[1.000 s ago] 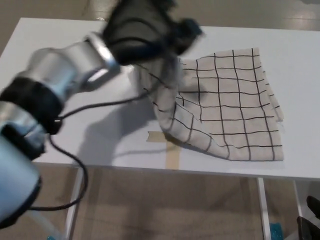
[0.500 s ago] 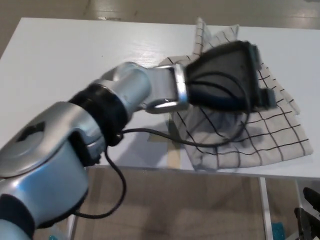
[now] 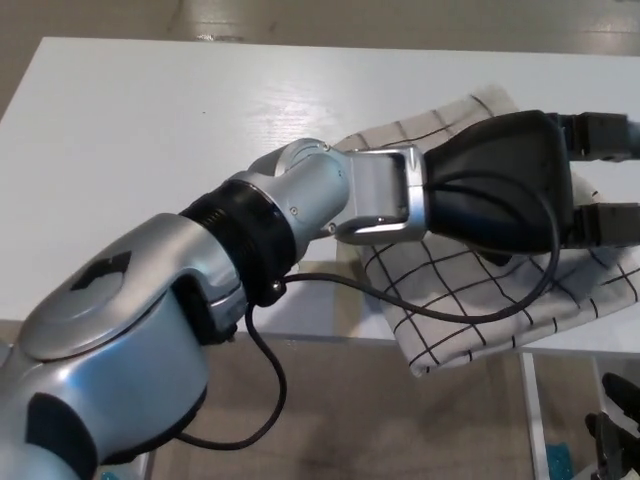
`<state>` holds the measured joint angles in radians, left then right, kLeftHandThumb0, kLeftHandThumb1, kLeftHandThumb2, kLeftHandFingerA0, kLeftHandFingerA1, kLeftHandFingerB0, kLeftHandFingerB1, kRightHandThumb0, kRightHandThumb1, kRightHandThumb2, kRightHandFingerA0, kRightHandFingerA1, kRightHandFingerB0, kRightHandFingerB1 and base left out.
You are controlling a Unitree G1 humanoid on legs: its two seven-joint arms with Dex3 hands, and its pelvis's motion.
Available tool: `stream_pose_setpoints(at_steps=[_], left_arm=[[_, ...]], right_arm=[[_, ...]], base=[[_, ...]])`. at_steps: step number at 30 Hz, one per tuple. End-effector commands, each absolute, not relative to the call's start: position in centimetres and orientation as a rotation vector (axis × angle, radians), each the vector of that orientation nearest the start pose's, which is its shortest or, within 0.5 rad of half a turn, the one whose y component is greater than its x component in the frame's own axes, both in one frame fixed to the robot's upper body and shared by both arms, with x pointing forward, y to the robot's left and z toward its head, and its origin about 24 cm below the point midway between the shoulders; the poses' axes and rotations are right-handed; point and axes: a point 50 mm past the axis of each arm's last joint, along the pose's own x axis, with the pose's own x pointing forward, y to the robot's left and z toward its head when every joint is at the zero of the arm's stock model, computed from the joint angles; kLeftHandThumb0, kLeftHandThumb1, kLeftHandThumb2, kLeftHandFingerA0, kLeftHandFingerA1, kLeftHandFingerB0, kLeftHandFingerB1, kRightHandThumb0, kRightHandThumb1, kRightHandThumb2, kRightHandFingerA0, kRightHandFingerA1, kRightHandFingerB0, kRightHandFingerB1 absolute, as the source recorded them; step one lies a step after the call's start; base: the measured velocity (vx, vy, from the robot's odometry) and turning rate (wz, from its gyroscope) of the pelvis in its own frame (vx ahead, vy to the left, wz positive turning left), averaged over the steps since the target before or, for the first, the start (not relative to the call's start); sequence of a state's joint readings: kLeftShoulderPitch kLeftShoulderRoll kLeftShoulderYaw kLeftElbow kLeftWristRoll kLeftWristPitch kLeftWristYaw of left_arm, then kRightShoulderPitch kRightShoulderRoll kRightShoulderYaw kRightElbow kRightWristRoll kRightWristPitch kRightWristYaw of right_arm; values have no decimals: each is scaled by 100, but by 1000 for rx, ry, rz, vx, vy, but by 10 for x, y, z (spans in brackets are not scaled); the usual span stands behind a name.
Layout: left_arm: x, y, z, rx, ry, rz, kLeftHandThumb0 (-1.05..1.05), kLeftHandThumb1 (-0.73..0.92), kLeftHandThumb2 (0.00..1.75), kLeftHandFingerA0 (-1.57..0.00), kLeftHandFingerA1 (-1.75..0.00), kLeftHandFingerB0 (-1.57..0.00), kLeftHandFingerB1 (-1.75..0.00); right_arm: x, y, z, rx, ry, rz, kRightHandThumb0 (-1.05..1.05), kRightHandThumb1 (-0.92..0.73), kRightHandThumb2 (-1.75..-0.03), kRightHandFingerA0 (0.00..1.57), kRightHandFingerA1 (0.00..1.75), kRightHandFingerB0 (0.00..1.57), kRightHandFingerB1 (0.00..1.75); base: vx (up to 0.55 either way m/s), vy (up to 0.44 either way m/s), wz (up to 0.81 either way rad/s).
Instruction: Use the left hand to fold a white towel with checkered patterns in half.
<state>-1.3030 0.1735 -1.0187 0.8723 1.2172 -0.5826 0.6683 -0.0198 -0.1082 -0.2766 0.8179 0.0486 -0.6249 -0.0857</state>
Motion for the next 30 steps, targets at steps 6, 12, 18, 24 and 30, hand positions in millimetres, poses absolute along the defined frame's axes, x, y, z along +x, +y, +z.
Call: stream_pose_setpoints(at_steps=[6,12,18,24,30], left_arm=[[336,-56,173,1826,-914,-973,-100,58,59,0,0,0,0],[336,-56,182,1825,-913,-956,-98,42,78,0,0,0,-4],[340,-42,247,1653,-1043,-806,-98,41,75,0,-1,0,-16],[321,-1,315,1336,-1248,-556,-97,44,76,0,0,0,-14],[287,63,352,1154,-1346,-420,-83,44,90,0,0,0,-13]], right_arm=[[199,-244,-60,-47,135,-420,-56,-74,-62,62,51,65,42],[200,-243,-59,-55,132,-425,-56,-74,-62,62,51,65,42],[196,-240,-62,-61,144,-424,-56,-74,-62,63,52,66,43],[191,-243,-66,-50,172,-422,-59,-73,-62,63,51,66,43],[181,-246,-71,-60,197,-392,-60,-73,-62,62,49,66,43]], base=[[0,0,0],[0,0,0],[0,0,0],[0,0,0],[0,0,0]])
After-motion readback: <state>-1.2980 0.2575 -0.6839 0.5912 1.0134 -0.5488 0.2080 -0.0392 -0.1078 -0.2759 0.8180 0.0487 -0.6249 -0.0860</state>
